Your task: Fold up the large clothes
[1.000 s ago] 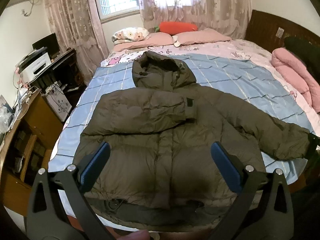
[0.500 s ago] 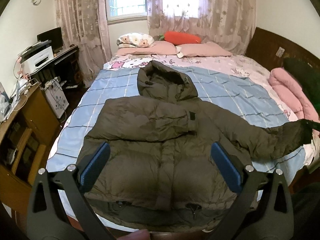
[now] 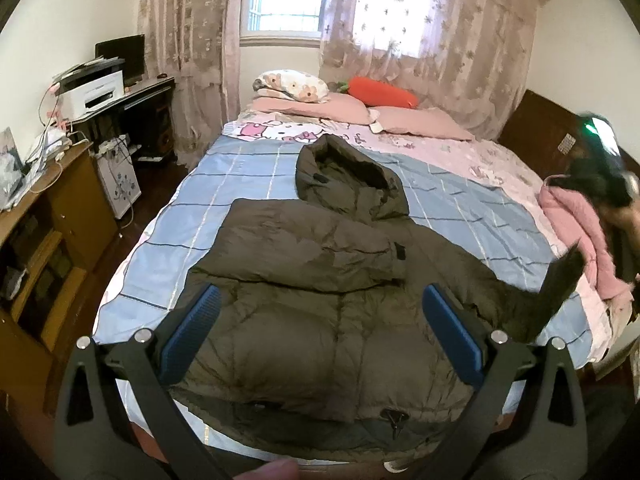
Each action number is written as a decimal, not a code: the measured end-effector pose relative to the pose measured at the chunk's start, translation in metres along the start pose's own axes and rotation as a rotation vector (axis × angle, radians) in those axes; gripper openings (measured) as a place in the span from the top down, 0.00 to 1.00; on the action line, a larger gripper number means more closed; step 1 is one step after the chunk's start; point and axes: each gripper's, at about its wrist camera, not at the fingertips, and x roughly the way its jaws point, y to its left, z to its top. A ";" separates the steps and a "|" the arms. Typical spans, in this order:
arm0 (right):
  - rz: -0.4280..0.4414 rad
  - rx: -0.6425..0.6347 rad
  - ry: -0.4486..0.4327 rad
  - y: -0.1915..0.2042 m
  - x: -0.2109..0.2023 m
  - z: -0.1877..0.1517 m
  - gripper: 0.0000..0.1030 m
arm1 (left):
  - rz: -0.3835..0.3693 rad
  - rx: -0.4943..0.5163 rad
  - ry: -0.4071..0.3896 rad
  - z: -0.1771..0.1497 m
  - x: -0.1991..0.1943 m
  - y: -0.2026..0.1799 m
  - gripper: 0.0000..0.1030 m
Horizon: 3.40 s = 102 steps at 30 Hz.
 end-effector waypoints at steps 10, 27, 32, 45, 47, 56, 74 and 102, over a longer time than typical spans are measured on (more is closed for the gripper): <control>0.304 0.161 0.028 0.008 -0.010 -0.013 0.01 | -0.014 -0.004 0.033 -0.005 -0.001 0.018 0.02; 0.232 1.032 0.211 -0.242 0.044 -0.442 0.01 | 0.001 0.125 0.125 -0.022 0.037 -0.042 0.02; 0.377 1.160 0.168 -0.245 0.066 -0.488 0.27 | 0.034 0.167 0.152 -0.028 0.056 -0.060 0.02; 0.625 1.145 0.108 -0.222 0.106 -0.461 0.59 | 0.047 0.216 0.192 -0.039 0.075 -0.082 0.02; 0.657 1.149 0.107 -0.222 0.114 -0.454 0.59 | 0.048 0.214 0.198 -0.039 0.076 -0.081 0.02; 0.453 0.989 0.160 -0.210 0.125 -0.389 0.82 | 0.040 0.204 0.195 -0.038 0.075 -0.078 0.02; 0.097 0.039 0.129 -0.028 0.060 -0.118 0.85 | -0.031 0.089 0.097 -0.015 0.028 -0.031 0.02; 0.051 -0.430 0.136 0.380 0.165 0.036 0.83 | 0.010 -0.185 0.053 0.001 0.003 0.092 0.02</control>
